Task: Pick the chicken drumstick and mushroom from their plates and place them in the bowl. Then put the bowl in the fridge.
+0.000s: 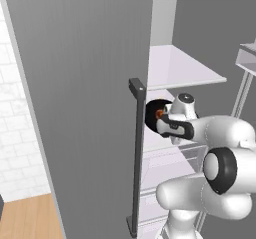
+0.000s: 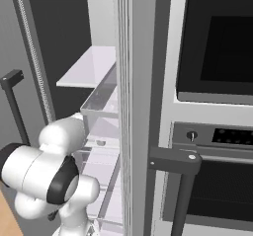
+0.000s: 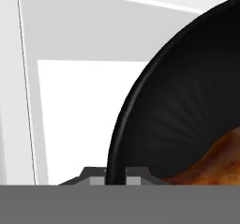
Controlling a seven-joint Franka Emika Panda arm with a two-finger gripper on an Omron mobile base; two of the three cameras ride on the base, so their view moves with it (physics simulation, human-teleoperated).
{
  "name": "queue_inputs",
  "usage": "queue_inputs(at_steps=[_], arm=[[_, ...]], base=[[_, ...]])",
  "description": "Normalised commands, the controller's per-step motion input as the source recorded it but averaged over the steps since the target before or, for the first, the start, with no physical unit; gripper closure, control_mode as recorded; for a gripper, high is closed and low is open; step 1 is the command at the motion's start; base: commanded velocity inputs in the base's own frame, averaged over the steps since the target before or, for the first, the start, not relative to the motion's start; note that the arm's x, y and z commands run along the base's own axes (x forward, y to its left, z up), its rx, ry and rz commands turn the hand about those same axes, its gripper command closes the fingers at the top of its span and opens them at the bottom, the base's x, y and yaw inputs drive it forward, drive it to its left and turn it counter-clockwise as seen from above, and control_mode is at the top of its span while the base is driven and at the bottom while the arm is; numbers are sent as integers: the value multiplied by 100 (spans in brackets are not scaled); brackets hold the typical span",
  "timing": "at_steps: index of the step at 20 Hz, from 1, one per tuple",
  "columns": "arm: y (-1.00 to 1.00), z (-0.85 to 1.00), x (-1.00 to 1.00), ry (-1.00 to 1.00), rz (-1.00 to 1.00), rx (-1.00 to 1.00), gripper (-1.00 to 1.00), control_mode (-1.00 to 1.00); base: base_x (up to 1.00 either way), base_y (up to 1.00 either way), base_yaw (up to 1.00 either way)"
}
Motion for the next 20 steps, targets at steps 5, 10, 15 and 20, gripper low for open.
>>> queue_inputs(at_steps=[5,10,15,20], arm=[[0,-2,0,-4,0,0,-100,-100],[0,21,-14,-9,-1,0,-100,-100],[-1,54,-28,-1,-8,1,-100,-100],[0,56,-42,2,-17,6,-100,-100]], base=[[0,0,0],[0,0,0],[0,0,0],[0,0,0]])
